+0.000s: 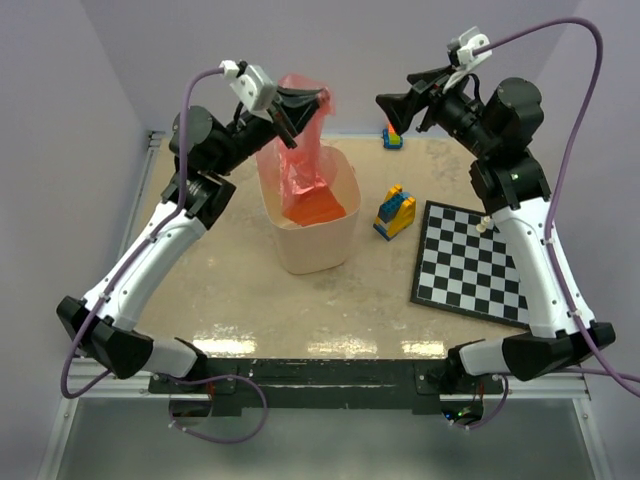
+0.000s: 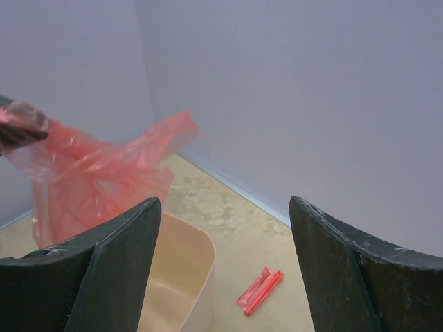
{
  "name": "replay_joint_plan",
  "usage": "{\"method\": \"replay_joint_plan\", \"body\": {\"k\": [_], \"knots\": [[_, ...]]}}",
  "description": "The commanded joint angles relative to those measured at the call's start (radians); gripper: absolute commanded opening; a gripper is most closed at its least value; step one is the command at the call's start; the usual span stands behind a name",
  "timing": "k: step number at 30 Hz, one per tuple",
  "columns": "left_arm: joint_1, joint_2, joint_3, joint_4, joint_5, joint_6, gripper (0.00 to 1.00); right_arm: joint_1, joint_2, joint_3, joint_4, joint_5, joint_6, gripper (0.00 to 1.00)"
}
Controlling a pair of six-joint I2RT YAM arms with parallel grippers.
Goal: Put the trash bags into the trash bin
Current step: Place the trash bag in the trash bin.
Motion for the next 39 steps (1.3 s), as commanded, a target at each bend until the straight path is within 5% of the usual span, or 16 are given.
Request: {"method": "replay_joint_plan", "body": {"k": [1, 5, 8, 11, 17, 23, 28, 39], "knots": [[-0.003, -0.081, -0.087, -0.028, 0.149, -0.037, 0.00, 0.001, 0.021, -0.026, 0.144, -0.140, 0.063, 0.79], [-0.002, -0.114, -0.073, -0.164, 0.355, -0.008, 0.00, 0.001, 0.076, -0.029, 0.117, -0.214, 0.054, 0.82], [0.000, -0.154, -0.029, -0.423, 0.423, 0.180, 0.00, 0.001, 0.125, -0.014, 0.031, -0.304, -0.015, 0.86], [-0.002, -0.246, -0.062, -0.525, 0.317, 0.355, 0.00, 0.001, 0.105, -0.090, 0.034, -0.334, -0.117, 0.95], [-0.003, -0.522, -0.289, -0.550, 0.148, 0.816, 0.00, 0.003, 0.076, -0.185, 0.149, -0.330, -0.188, 0.97], [-0.003, -0.688, -0.454, -0.624, 0.151, 1.120, 0.00, 0.003, 0.156, -0.124, 0.195, -0.422, -0.187, 0.96], [-0.003, -0.719, -0.495, -0.589, 0.056, 1.060, 0.00, 0.043, 0.225, -0.061, 0.255, -0.530, -0.176, 0.99], [-0.003, -0.809, -0.555, -0.531, -0.166, 0.984, 0.00, 0.231, 0.424, 0.080, 0.333, -0.390, -0.164, 0.99]]}}
